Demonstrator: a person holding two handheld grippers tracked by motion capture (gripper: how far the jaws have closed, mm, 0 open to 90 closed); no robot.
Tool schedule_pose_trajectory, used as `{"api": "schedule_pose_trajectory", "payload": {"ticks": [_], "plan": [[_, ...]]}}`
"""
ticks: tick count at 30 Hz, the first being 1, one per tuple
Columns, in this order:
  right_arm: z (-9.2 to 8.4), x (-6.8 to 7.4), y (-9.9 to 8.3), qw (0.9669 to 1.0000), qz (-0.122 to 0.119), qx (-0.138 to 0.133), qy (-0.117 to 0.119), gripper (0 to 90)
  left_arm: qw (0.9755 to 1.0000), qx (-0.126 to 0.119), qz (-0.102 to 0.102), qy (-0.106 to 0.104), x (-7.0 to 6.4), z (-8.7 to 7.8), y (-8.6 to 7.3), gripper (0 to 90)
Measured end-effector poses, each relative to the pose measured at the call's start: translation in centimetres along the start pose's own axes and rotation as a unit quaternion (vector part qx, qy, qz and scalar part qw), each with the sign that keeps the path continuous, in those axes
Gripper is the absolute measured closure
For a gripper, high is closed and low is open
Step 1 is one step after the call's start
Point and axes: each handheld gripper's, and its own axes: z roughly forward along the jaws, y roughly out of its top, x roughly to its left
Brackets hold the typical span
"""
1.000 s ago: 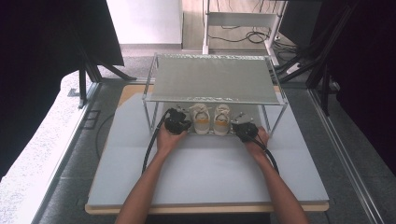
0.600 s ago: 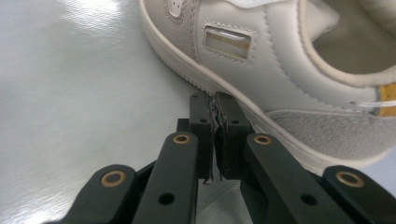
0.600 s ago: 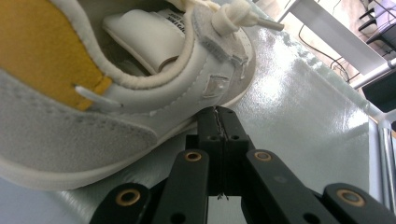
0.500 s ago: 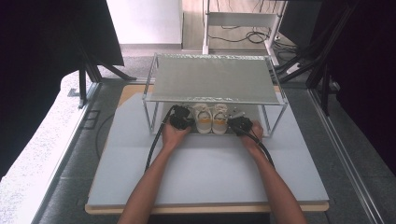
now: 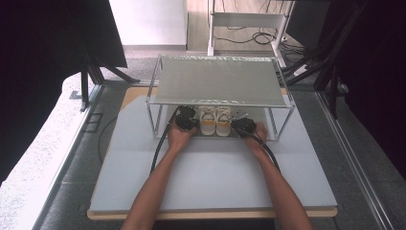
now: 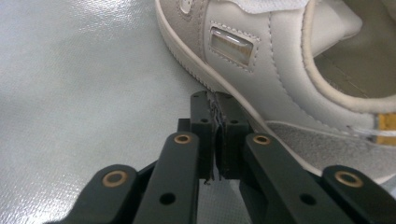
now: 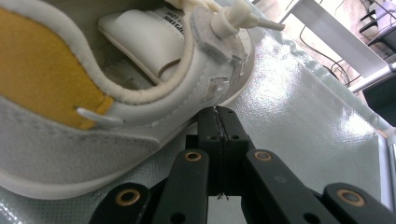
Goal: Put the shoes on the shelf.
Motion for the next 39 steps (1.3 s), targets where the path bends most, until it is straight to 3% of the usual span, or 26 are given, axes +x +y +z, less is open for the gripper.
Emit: {"api": "schedule_pose_trajectory", "payload": {"ticks": [5, 6, 8, 11, 13, 15, 16, 19, 22, 25, 27, 32, 35, 39], "plan": [[-0.8, 0.2, -0.3, 0.9999, 0.006, -0.011, -0.004, 87.5, 0.9998, -0.005, 0.002, -0.017, 0.2, -0.5, -0.3, 77.4], [-1.0, 0.3, -0.3, 0.9999, 0.005, -0.011, -0.004, 87.1, 0.9998, -0.008, 0.004, 0.015, -0.2, -0.9, -0.6, 75.1], [-1.5, 0.3, -0.3, 0.9999, -0.003, -0.013, 0.0, 86.5, 0.9995, -0.023, 0.0, 0.021, -0.5, -1.2, -0.9, 68.9], [-2.2, 0.3, -0.5, 0.9998, -0.004, -0.018, 0.006, 85.2, 0.9993, -0.035, 0.001, 0.012, -0.6, -1.9, -1.6, 63.8], [-2.4, 0.3, -0.5, 0.9998, -0.003, -0.021, 0.008, 84.1, 0.9995, -0.03, 0.006, 0.006, -0.6, -2.1, -1.7, 60.7], [-2.9, 0.3, -0.6, 0.9996, -0.002, -0.025, 0.014, 81.6, 0.9992, -0.04, -0.001, 0.004, -0.7, -2.5, -2.1, 59.0], [-3.4, 0.4, -1.0, 0.9993, 0.004, -0.037, 0.009, 78.5, 0.9991, -0.042, -0.002, 0.004, -0.8, -2.9, -2.3, 58.0], [-4.1, 0.5, -1.3, 0.9992, 0.009, -0.034, 0.022, 69.1, 0.9993, -0.037, -0.003, -0.003, -0.6, -3.5, -2.7, 54.7], [-4.9, 0.8, -1.7, 0.9989, 0.012, -0.044, 0.011, 61.6, 0.9993, -0.036, -0.004, -0.006, -0.7, -3.9, -3.1, 51.2], [-5.3, 0.9, -1.8, 0.9988, 0.014, -0.042, 0.018, 58.7, 0.9993, -0.034, 0.0, -0.014, -0.7, -4.3, -3.4, 47.4], [-6.3, 1.0, -1.9, 0.9978, 0.015, -0.061, 0.021, 57.3, 0.9993, -0.032, 0.006, -0.015, -1.0, -4.7, -4.0, 45.1], [-8.0, 1.4, -2.1, 0.9964, 0.026, -0.072, 0.037, 53.3, 0.999, -0.035, 0.018, -0.023, -1.5, -5.8, -5.1, 42.1], [-8.8, 1.7, -2.3, 0.9949, 0.03, -0.089, 0.038, 52.2, 0.9988, -0.038, 0.014, -0.025, -1.8, -6.3, -5.7, 41.2], [-10.9, 2.6, -3.4, 0.9918, 0.047, -0.103, 0.059, 49.9, 0.9979, -0.052, 0.02, -0.035, -2.2, -8.1, -7.4, 40.1]]}}
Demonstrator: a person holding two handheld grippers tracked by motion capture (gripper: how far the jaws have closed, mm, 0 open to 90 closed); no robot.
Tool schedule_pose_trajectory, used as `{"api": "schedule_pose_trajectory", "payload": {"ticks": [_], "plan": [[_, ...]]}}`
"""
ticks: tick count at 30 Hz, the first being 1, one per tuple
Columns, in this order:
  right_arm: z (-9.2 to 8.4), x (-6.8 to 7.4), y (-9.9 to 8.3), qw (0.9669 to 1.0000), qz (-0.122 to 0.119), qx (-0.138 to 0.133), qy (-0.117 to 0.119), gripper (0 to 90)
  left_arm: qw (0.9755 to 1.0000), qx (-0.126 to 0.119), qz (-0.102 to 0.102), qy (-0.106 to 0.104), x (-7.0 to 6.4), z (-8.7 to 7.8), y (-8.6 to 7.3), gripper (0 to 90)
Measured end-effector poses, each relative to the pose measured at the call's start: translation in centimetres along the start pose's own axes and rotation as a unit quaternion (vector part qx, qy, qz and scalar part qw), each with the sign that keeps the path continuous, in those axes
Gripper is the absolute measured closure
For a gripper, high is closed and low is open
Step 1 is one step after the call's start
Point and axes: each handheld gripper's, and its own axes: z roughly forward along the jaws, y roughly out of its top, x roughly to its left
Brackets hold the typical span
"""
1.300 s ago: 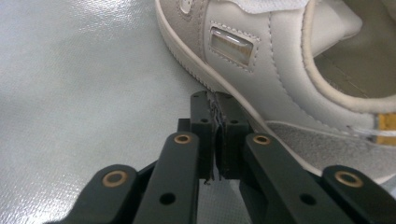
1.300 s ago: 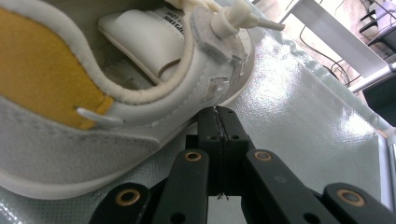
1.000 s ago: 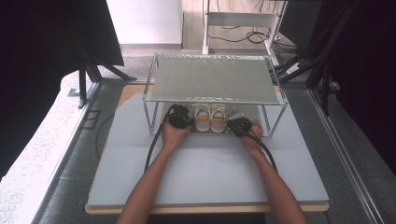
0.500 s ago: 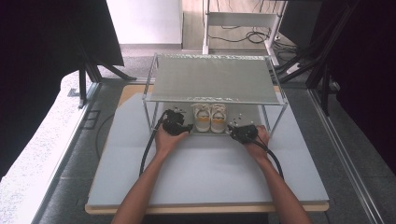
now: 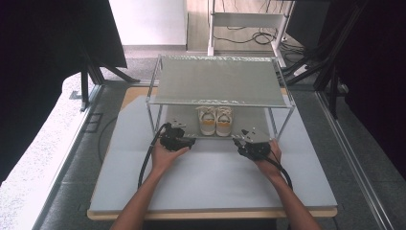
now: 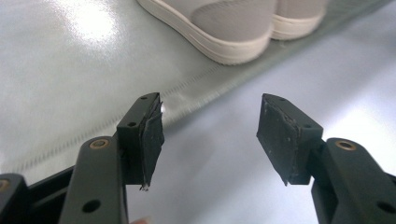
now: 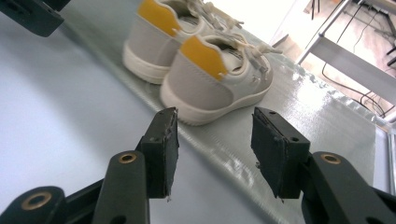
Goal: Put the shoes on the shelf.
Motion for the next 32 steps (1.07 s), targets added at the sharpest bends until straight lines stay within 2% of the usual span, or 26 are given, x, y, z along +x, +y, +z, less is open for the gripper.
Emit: {"api": "schedule_pose_trajectory", "payload": {"ticks": [3, 7, 8, 9, 10, 11, 12, 14, 16, 17, 26, 32], "plan": [[-1.4, 0.5, -0.9, 0.9998, 0.013, -0.006, 0.01, 49.1, 1.0, -0.003, 0.0, -0.009, -0.4, -1.0, -1.3, 38.2], [-3.1, 1.0, -2.1, 0.9993, 0.027, -0.009, 0.025, 48.3, 0.9998, -0.003, 0.009, -0.02, -1.0, -2.0, -3.2, 36.8], [-3.1, 1.0, -2.1, 0.9993, 0.027, -0.009, 0.025, 48.3, 0.9998, -0.003, 0.009, -0.02, -1.0, -2.0, -3.2, 36.8], [-3.9, 1.1, -2.7, 0.9988, 0.029, -0.013, 0.037, 47.4, 0.9997, -0.002, 0.009, -0.022, -1.3, -2.5, -4.2, 36.5], [-4.3, 1.1, -3.0, 0.9984, 0.031, -0.016, 0.045, 47.1, 0.9997, -0.002, 0.009, -0.022, -1.3, -2.5, -4.2, 36.1], [-4.6, 1.1, -3.3, 0.998, 0.032, -0.018, 0.051, 46.6, 0.9996, -0.006, 0.0, -0.029, -1.5, -2.9, -5.2, 36.1], [-4.6, 1.1, -3.3, 0.998, 0.032, -0.018, 0.051, 46.6, 0.9996, -0.006, 0.0, -0.029, -1.5, -2.9, -5.2, 36.0], [-5.4, 1.2, -4.0, 0.9966, 0.039, -0.022, 0.069, 45.3, 0.9995, -0.011, -0.004, -0.03, -1.9, -3.3, -6.5, 35.8], [-5.6, 1.3, -4.3, 0.9962, 0.038, -0.02, 0.076, 44.7, 0.9996, -0.005, 0.005, -0.028, -2.1, -3.7, -6.7, 35.0], [-5.7, 1.4, -4.3, 0.9964, 0.034, -0.015, 0.076, 44.2, 0.9997, -0.01, 0.006, -0.024, -2.1, -3.9, -6.7, 34.8], [-5.6, 1.7, -4.3, 0.9964, 0.033, -0.021, 0.074, 44.2, 0.9996, -0.021, -0.001, -0.02, -2.0, -5.0, -7.4, 34.2], [-5.8, 1.9, -4.3, 0.9967, 0.03, -0.021, 0.073, 42.6, 0.9998, 0.003, 0.0, -0.02, -2.1, -4.3, -7.5, 32.2]]}}
